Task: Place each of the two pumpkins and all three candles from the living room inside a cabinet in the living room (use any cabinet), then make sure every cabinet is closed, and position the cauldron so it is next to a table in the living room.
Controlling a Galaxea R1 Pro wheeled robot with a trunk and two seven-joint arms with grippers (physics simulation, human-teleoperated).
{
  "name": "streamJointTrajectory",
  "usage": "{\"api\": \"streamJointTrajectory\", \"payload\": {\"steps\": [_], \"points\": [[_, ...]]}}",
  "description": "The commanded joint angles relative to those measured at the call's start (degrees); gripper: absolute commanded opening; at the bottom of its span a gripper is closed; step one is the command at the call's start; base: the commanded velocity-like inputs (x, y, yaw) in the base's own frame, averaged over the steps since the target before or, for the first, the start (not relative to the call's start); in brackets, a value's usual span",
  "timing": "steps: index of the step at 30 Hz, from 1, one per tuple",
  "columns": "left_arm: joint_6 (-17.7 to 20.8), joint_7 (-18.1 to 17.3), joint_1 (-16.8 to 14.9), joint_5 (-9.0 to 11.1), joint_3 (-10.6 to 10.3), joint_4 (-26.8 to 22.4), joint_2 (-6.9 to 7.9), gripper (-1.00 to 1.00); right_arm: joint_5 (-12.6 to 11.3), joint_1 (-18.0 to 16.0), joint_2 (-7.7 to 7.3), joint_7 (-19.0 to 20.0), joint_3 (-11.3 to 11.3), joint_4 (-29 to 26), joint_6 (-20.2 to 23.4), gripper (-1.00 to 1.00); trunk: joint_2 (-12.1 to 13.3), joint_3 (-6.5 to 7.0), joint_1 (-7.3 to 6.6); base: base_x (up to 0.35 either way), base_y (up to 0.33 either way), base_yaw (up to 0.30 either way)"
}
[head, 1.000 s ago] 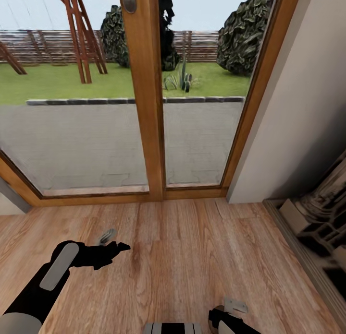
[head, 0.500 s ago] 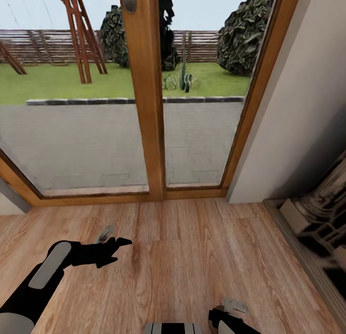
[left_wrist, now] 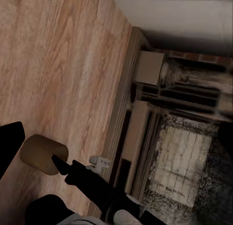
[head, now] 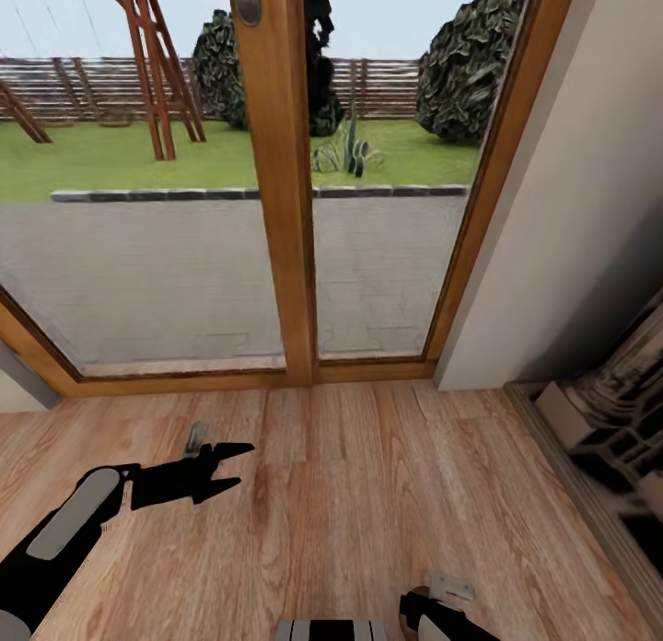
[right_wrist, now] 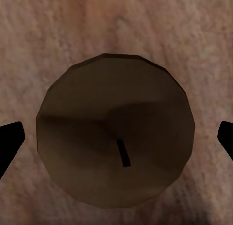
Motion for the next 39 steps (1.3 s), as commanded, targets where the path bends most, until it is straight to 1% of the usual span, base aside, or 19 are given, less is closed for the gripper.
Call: {"api": "streamJointTrajectory", "payload": {"steps": [1,3,4,7,8,21,25,39], "points": [[0.0,-4.5,0.0,-0.6,-0.7,0.1,0.96,1.0,-0.4,0.0,-0.02,-0.4,0.5,-0.1,0.1,1.0,0.0,-0.04,-0.01,0.0,0.0,0.0],[0.0,-6.2,0.1,-0.7,-0.9,0.2,1.36,1.0,-0.4,0.0,-0.02,-0.4,0.5,-0.1,0.1,1.0,0.0,-0.04,-0.01,0.0,0.0,0.0],[0.0,-7.1,0.1,-0.7,-1.0,0.3,1.57,1.0,-0.4,0.0,-0.02,-0.4,0.5,-0.1,0.1,1.0,0.0,-0.26,0.02,0.0,0.0,0.0],[0.0,-7.8,0.1,-0.7,-1.0,0.3,1.74,1.0,-0.4,0.0,-0.02,-0.4,0.5,-0.1,0.1,1.0,-0.1,-0.93,0.09,0.0,0.0,0.0],[0.0,-7.8,0.1,-0.8,-1.0,0.3,1.75,1.0,-0.4,0.0,-0.02,-0.4,0.5,-0.1,0.1,1.0,-0.1,-1.15,0.12,0.0,0.0,0.0],[0.0,-8.0,0.1,-0.8,-1.1,0.3,1.7,1.0,-0.4,0.0,-0.02,-0.4,0.5,-0.1,0.1,1.0,-0.1,-1.15,0.12,0.0,0.0,0.0],[0.0,-8.0,0.1,-0.8,-1.1,0.3,1.69,1.0,-0.4,0.0,-0.02,-0.4,0.5,-0.1,0.0,1.0,-0.1,-2.04,0.22,0.0,0.0,0.0],[0.0,-8.0,0.1,-0.8,-1.2,0.4,1.7,1.0,-0.3,0.0,-0.02,-0.4,0.5,-0.2,0.0,1.0,-0.1,-2.04,0.22,0.0,0.0,0.0]]}}
